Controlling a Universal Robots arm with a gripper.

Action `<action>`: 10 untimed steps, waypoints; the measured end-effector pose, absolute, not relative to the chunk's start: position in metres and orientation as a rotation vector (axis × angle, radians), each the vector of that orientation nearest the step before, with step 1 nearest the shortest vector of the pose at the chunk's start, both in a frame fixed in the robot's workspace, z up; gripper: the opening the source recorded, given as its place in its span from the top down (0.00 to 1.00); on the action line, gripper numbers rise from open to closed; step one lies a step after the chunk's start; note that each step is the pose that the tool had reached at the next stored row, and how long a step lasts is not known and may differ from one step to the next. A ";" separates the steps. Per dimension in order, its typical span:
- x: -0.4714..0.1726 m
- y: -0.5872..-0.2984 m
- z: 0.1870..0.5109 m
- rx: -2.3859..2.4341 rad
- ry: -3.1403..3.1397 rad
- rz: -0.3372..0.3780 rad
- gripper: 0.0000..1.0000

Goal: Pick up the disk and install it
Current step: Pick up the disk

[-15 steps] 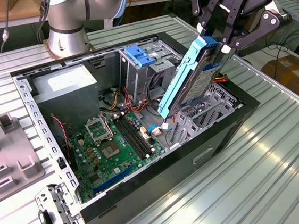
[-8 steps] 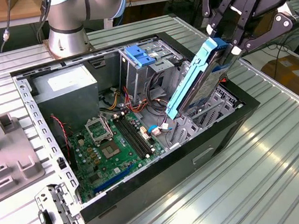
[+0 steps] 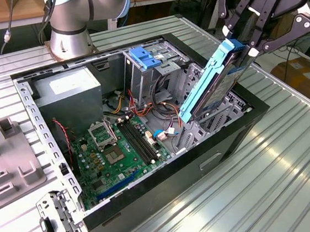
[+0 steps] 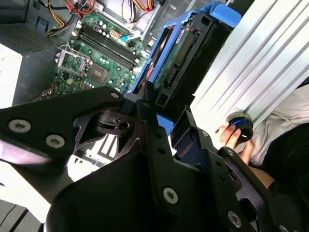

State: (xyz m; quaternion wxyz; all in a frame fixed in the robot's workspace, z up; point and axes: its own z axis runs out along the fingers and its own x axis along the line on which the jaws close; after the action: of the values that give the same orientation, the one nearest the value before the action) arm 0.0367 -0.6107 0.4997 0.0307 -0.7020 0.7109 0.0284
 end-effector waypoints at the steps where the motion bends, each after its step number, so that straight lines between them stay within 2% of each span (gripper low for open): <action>1: 0.038 -0.611 0.500 -2.163 2.191 0.088 0.63; 10: 0.065 -0.619 0.500 -2.165 2.193 0.092 0.63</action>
State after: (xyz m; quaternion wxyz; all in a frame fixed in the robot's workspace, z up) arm 0.0645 -0.6190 0.4996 0.0292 -0.7019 0.7110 0.0298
